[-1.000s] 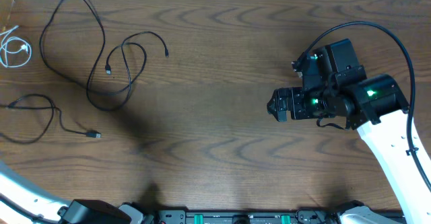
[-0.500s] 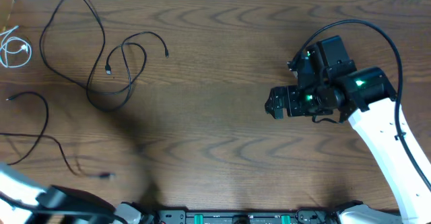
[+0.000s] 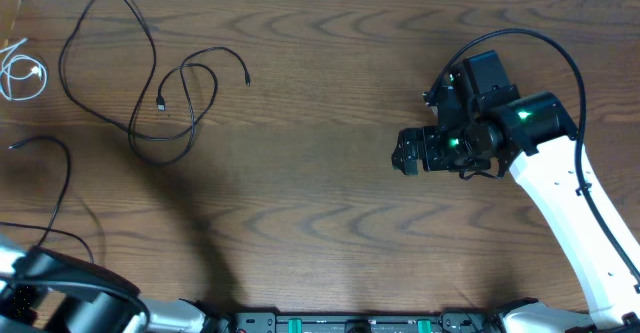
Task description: Untangle cables
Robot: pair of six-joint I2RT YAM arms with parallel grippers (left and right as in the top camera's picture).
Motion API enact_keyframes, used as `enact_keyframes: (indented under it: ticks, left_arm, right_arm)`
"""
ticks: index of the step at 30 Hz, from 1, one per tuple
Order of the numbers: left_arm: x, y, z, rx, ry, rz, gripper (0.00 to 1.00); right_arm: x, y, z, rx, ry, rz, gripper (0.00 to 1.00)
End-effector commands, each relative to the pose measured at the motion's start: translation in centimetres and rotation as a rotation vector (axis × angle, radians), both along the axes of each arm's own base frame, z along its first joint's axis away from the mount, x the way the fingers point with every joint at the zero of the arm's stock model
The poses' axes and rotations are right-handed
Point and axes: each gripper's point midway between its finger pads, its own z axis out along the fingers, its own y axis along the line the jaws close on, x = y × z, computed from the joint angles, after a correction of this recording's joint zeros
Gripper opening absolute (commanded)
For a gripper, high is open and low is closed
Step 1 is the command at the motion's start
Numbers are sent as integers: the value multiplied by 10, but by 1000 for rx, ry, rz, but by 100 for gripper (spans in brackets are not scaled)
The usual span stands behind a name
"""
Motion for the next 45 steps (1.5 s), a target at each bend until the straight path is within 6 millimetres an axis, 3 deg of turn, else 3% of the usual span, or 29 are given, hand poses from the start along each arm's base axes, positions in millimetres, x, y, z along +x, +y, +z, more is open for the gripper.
enact_keyframes:
  ticks: [1, 4, 5, 7, 8, 9, 10, 21, 22, 25, 28, 32, 41, 42, 44, 45]
  left_arm:
    - [11, 2, -20, -42, 51, -80, 8]
    - [25, 0, -35, -61, 82, -130, 9]
    - [28, -1, -38, -63, 93, -135, 15]
    - [35, -3, -45, -65, 124, -148, 37]
    - [39, -5, -48, -62, 141, -156, 60]
    - [44, -6, -52, -62, 153, -167, 71]
    - [49, -8, -55, -64, 159, -178, 74]
    - [86, -38, -70, -145, 108, -297, 82]
    - [88, -42, -72, -165, 95, -308, 76]
    - [89, -48, -79, -202, 88, -320, 21]
    - [94, -55, -92, -246, 98, -374, 8]
    - [101, -71, -120, -334, 124, -494, 8]
    - [91, -104, -164, -510, 227, -513, 8]
    - [89, -109, -167, -528, 238, -515, 13]
    - [89, -115, -169, -546, 251, -520, 47]
    - [90, -116, -167, -547, 253, -524, 58]
  right_arm:
    - [0, 1, -1, 3, 6, 4, 99]
    - [0, 2, -1, 4, 4, 4, 99]
    - [0, 2, -1, 5, 3, 5, 99]
    - [1, 4, -1, 9, 1, -6, 99]
    - [3, 4, 0, 14, 0, -14, 99]
    - [3, 5, 0, 18, 1, -27, 99]
    - [4, 5, 0, 19, 2, -32, 99]
    - [3, 5, 0, 18, 2, -31, 99]
    - [3, 5, 0, 18, 3, -31, 99]
    - [3, 4, 0, 17, 6, -31, 99]
    - [3, 4, 0, 17, 6, -31, 99]
    - [3, 5, 0, 18, 3, -31, 99]
    - [5, 5, 1, 22, -4, -31, 99]
    - [5, 5, 1, 22, -5, -31, 99]
    - [5, 5, 1, 21, -3, -31, 99]
    - [4, 5, 0, 20, -1, -31, 99]
